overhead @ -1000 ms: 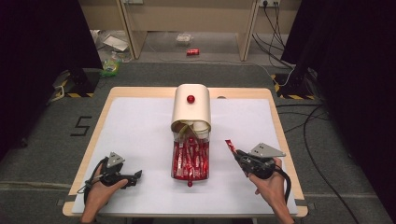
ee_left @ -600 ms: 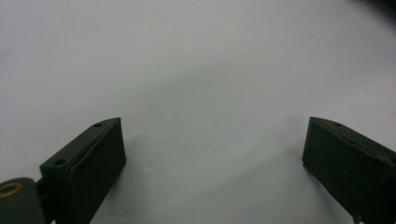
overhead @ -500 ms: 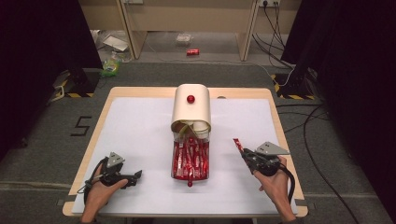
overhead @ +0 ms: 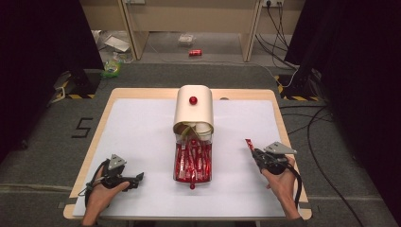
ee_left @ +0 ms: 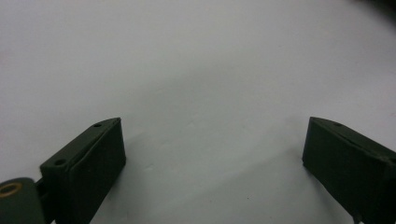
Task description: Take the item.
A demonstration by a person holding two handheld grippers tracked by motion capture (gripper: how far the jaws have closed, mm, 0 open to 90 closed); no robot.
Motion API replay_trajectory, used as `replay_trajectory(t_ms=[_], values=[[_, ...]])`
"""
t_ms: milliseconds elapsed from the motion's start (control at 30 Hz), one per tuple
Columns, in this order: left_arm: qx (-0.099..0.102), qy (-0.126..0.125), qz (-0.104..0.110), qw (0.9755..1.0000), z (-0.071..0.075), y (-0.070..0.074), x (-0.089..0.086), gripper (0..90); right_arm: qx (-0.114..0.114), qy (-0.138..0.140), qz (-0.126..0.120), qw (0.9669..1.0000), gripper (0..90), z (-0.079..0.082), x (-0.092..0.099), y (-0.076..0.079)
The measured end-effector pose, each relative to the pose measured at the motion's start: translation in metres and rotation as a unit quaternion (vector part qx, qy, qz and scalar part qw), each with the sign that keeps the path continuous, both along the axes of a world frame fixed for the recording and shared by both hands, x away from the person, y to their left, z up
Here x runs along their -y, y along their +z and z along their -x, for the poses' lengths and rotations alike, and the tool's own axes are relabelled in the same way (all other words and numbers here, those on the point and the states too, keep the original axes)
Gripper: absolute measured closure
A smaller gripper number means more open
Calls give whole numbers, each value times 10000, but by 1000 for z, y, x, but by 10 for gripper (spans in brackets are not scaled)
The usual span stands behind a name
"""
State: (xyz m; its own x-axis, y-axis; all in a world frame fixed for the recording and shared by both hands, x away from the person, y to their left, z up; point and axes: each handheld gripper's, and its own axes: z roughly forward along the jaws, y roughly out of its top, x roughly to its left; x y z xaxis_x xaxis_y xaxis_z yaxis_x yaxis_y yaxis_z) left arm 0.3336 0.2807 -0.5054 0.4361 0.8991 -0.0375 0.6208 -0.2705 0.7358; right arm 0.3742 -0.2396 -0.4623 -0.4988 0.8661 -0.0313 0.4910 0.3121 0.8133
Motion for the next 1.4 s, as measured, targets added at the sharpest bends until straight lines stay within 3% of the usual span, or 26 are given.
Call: replay_trajectory(t_ms=[467, 1400], values=[[2, 3, -6, 10000, 0, 0, 0, 51, -141, -201, 97, 9997, 799, -7, 9, -9], [1, 2, -5, 10000, 0, 0, 0, 51, -337, -227, 424, 9983, 788, -12, 11, -21]])
